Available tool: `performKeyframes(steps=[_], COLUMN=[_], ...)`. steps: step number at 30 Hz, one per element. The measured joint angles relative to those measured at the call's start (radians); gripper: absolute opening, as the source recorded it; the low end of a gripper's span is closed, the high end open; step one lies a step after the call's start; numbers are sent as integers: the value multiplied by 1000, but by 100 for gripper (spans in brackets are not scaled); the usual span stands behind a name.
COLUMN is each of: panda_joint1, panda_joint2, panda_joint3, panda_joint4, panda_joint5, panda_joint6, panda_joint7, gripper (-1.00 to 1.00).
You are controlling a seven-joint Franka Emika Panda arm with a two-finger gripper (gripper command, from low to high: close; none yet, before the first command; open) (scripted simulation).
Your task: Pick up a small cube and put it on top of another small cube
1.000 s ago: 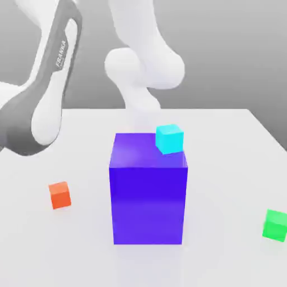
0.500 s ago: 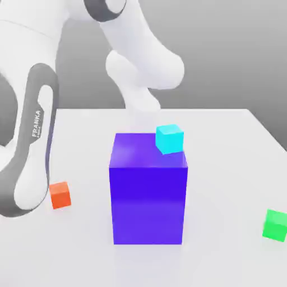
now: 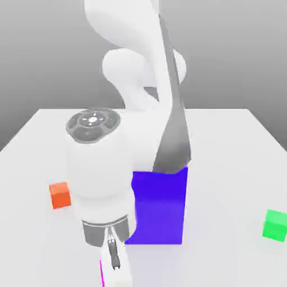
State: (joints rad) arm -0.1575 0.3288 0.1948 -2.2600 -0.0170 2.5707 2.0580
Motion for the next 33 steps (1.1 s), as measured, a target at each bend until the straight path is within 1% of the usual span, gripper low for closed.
performKeyframes(steps=[6, 10, 11, 12, 14, 18, 19, 26, 33], panda_joint1=[175, 317, 357, 384, 416, 469, 479, 478, 435], panda_joint2=[-99, -172, -175, -165, -128, -33, -18, -19, -174], panda_joint3=[131, 247, 276, 288, 279, 219, 206, 208, 280], panda_joint4=[-118, -202, -215, -220, -221, -214, -212, -213, -227], panda_joint5=[-40, -76, -99, -124, -172, -279, -295, -295, -125], panda_joint6=[21, 34, 42, 56, 91, 164, 176, 174, 53], panda_joint7=[118, 221, 260, 291, 336, 416, 428, 428, 305], gripper=[-100, -100, -100, -100, -100, -100, 100, 100, 100])
